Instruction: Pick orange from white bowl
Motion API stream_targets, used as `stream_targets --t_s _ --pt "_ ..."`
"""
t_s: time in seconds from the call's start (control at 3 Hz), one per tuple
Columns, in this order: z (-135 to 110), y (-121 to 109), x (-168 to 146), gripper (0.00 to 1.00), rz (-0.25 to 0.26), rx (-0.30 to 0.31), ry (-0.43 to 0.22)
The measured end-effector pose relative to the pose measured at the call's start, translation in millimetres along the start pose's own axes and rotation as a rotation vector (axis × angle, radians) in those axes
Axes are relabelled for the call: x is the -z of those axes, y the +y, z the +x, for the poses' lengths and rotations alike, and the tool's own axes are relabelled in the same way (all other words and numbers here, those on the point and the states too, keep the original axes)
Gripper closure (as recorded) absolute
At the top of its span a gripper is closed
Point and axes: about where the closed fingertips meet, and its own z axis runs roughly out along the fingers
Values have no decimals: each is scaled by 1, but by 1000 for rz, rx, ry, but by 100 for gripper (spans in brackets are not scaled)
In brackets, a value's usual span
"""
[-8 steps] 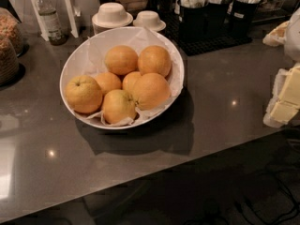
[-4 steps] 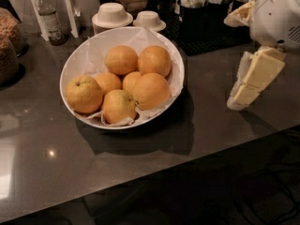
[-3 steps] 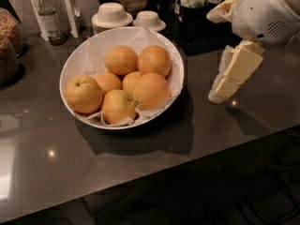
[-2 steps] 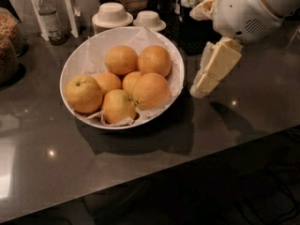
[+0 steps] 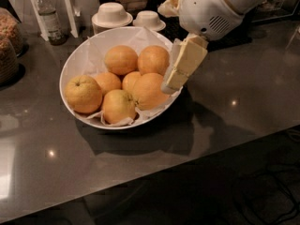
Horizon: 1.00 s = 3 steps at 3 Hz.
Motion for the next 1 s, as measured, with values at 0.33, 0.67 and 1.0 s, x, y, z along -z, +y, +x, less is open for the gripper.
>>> stream_targets --t_s 0.33,0.67,1.0 --pt "0 0 0 0 0 0 0" --pt "-12 8 -5 0 -16 19 -59" --pt "-48 23 -22 0 -77 91 -228"
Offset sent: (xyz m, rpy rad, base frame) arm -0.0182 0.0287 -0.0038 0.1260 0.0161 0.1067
